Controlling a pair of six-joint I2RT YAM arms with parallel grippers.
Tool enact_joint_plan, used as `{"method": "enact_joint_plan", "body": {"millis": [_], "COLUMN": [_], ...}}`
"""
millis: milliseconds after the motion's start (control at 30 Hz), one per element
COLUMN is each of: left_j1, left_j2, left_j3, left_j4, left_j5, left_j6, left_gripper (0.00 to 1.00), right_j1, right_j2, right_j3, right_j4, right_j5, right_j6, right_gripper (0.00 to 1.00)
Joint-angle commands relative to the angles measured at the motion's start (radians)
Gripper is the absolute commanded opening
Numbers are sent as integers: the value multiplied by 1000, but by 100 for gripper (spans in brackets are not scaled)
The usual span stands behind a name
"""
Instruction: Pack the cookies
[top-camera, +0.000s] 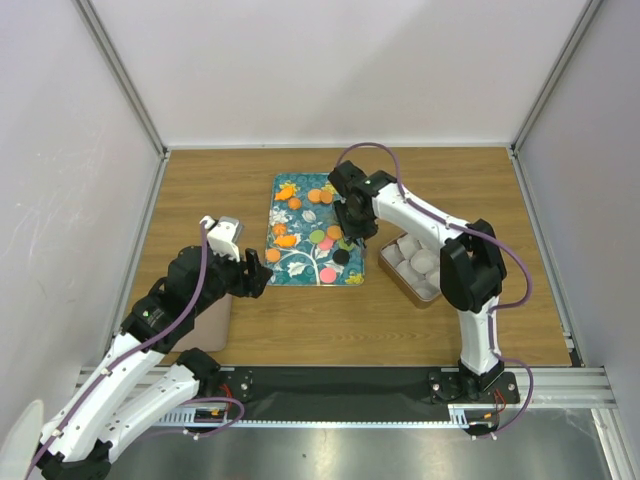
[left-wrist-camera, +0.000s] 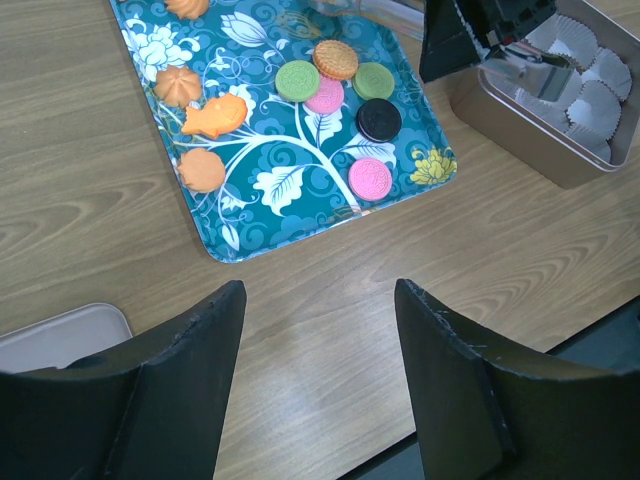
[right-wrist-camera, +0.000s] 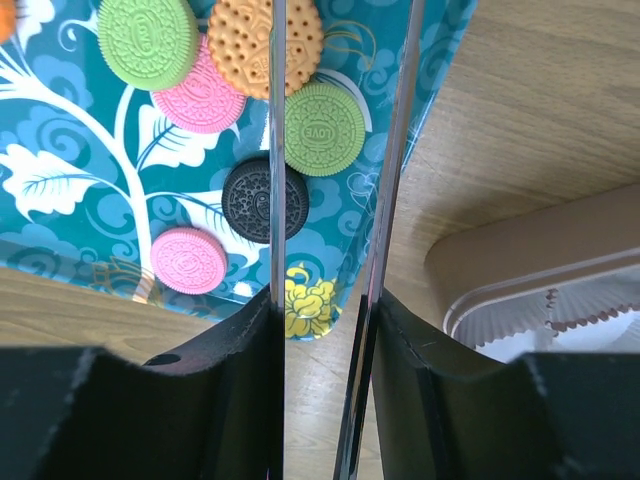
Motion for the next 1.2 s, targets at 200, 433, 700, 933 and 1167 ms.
{"method": "enact_joint_plan", "body": {"millis": [200,433,700,933,1167], "left_j1": [-9,-7,-12,-15,-19], "left_j2": [5,7,12,2,1], "left_j3": [-2,-4,-4,-5,-5], "left_j4": [26,26,27,29,27], "left_j5": [-14,-16,-5,-10,-10], "left_j6": [18,18,18,16,16], "left_gripper": [67,68,68,68,68], "right_j1": [-19,-56,-154,-228,-250], "right_j2": [-221,-463,-739,-839,-815], "right_j3": [6,-166,-437,-609,-666], "right_j4": [-40,-86,-142,-95,-49], "right_j5": [52,79,92,45,48], "right_j6": [33,88,134,148,142], "right_gripper": [28,28,29,29,29]}}
